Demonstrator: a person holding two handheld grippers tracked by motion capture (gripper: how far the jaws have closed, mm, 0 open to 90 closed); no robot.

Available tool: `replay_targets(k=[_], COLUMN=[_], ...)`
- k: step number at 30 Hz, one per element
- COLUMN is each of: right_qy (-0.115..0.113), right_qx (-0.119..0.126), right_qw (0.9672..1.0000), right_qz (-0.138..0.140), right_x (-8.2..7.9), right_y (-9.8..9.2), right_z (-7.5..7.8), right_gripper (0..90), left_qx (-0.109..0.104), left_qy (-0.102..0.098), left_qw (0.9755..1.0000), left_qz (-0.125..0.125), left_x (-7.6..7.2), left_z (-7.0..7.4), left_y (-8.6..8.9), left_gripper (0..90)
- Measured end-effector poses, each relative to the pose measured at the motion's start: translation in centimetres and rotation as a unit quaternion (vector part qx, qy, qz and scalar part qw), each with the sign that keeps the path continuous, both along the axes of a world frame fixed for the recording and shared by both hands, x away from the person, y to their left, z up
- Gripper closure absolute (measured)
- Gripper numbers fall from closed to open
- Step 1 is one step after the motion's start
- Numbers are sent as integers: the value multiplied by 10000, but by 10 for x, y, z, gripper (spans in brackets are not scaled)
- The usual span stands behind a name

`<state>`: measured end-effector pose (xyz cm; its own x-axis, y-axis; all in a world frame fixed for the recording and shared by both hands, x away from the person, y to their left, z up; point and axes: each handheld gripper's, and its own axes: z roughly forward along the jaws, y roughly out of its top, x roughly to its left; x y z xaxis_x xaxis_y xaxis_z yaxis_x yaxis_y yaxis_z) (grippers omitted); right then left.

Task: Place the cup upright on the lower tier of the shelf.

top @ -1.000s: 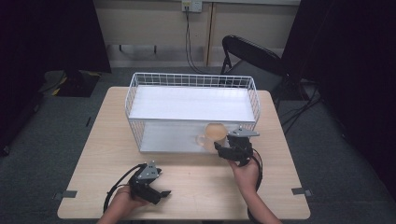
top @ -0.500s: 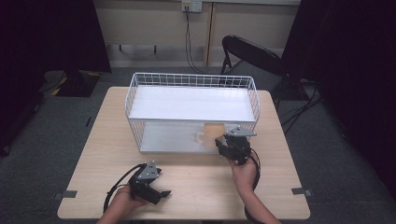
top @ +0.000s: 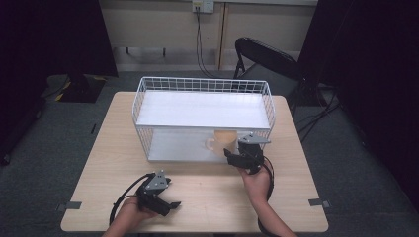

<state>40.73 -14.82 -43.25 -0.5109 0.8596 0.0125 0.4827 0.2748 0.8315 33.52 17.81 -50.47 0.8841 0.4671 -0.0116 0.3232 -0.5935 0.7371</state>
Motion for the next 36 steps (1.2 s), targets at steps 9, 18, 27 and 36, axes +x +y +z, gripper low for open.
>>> replay_targets(k=[9, 18, 27, 36], right_qy=[73, 166, 264, 267], right_qx=[186, 202, 242, 179], right_qw=[9993, 9979, 9973, 9976], right_qz=[317, 590, 644, 619], right_x=[-8, -20, -29, -37], right_y=[-12, -25, -44, -65], right_z=[1, -3, -10, -15], right_gripper=[186, 162, 159, 157], left_qx=[2, 2, 0, -13], left_qy=[1, 1, 0, 12], left_qw=[10000, 10000, 10000, 10000], left_qz=[-1, 0, 1, 2], left_x=[0, 0, 0, 0], left_z=[0, 0, 0, 0], left_y=[0, 0, 0, 0], left_gripper=[98, 98, 98, 98])
